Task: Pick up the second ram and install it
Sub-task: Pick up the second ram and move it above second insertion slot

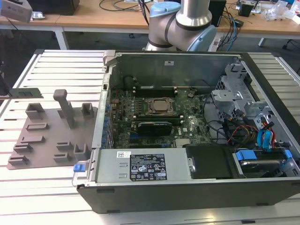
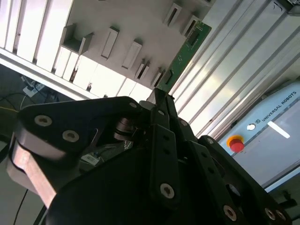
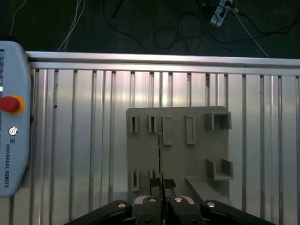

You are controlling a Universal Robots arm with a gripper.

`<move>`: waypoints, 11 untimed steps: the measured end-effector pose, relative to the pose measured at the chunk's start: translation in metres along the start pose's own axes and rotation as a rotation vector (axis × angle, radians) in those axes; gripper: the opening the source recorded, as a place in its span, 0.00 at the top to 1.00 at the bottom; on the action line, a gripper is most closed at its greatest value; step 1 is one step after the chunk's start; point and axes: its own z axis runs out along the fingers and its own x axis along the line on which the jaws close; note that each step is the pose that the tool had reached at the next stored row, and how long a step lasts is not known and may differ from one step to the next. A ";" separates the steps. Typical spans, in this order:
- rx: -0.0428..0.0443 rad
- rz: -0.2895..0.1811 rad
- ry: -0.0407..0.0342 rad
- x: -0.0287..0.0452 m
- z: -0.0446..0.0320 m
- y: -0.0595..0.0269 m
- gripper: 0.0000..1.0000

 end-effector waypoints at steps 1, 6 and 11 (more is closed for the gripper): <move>0.0001 0.000 -0.0001 0.0000 0.0000 0.0000 0.87; -0.0001 0.000 0.0001 0.0004 -0.0011 -0.0162 0.87; 0.0000 0.000 0.0001 0.0007 -0.0020 -0.0334 0.87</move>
